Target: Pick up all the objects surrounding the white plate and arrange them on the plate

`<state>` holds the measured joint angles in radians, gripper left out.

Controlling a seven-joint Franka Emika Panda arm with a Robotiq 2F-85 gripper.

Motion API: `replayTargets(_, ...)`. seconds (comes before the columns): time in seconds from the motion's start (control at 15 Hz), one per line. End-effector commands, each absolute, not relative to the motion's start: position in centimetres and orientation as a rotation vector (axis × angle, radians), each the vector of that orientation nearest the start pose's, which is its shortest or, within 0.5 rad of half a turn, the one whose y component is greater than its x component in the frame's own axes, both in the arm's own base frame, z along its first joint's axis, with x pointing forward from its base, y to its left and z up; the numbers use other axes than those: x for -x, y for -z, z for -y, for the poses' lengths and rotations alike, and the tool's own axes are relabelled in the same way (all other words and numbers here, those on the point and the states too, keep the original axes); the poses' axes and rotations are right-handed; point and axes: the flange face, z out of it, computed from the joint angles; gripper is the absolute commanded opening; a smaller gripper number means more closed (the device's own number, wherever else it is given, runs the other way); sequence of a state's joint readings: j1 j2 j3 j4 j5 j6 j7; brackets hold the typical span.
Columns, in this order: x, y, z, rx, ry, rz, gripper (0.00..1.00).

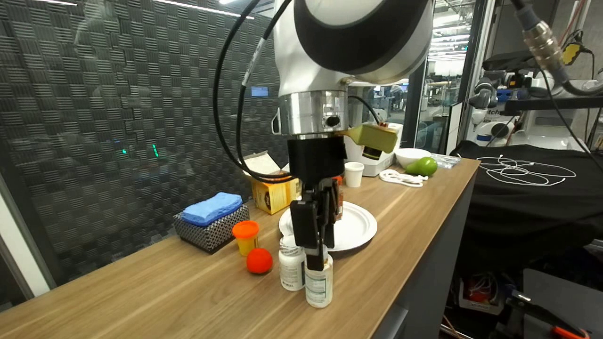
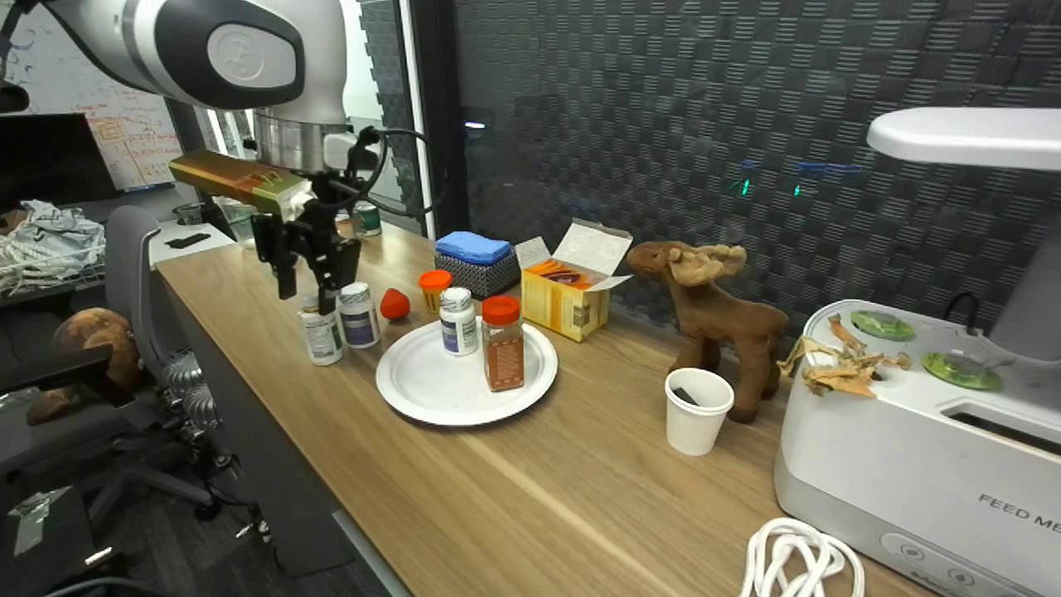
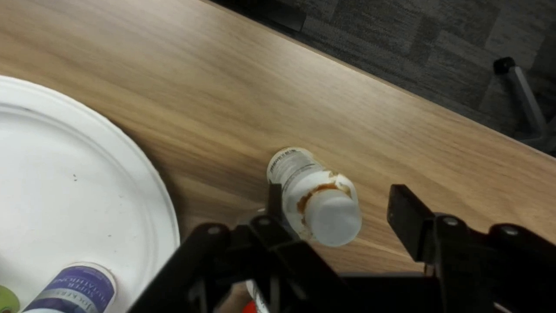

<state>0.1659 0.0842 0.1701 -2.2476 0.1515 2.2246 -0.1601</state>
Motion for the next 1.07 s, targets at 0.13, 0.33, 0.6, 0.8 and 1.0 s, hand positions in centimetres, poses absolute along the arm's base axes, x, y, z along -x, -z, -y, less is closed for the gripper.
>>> replayTargets(0.13,-48.9,-32.9,-18.1,2.942,-0.091,0.606,0.19)
replayTargets(0.33,-49.0,-33.7,-17.9,2.945,-0.065,0.594,0.14)
replayTargets(0.6,-48.7,-36.1,-16.5,2.992,-0.087,0.532,0.13)
replayTargets(0.8,-48.4,-38.5,-14.3,3.034,-0.069,0.451,0.13)
replayTargets(1.0,-49.0,-40.4,-11.7,3.070,0.001,0.353,0.13)
